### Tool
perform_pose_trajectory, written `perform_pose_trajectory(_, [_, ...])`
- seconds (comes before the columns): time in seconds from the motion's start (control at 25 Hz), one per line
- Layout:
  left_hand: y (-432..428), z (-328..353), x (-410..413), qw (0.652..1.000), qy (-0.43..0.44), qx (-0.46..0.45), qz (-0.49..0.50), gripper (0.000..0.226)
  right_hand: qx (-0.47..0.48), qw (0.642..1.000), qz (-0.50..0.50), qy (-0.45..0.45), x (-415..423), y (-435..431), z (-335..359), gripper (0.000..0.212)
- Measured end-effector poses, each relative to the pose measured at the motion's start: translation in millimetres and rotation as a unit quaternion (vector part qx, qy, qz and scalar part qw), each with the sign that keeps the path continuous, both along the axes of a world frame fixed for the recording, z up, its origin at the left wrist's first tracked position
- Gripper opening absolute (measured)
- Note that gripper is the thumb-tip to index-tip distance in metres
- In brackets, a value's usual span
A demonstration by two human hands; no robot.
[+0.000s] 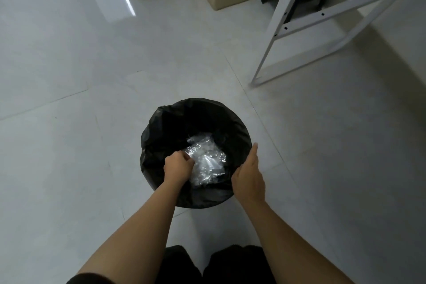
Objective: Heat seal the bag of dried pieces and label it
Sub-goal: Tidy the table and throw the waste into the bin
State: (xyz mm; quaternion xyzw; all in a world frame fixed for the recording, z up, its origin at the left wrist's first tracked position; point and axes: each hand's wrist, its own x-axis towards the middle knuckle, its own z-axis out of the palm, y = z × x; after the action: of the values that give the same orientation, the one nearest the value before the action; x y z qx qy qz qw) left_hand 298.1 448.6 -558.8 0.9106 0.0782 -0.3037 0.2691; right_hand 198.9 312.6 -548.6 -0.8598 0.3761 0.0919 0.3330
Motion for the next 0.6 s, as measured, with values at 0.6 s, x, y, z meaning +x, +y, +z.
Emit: perform_pose_trajectory(0.6, [-13,309,-14,0.986,-0.138,-0.022,-0.094,0.036,-0.088,0.989,0.106,-0.046,-8,-4,303,0.052])
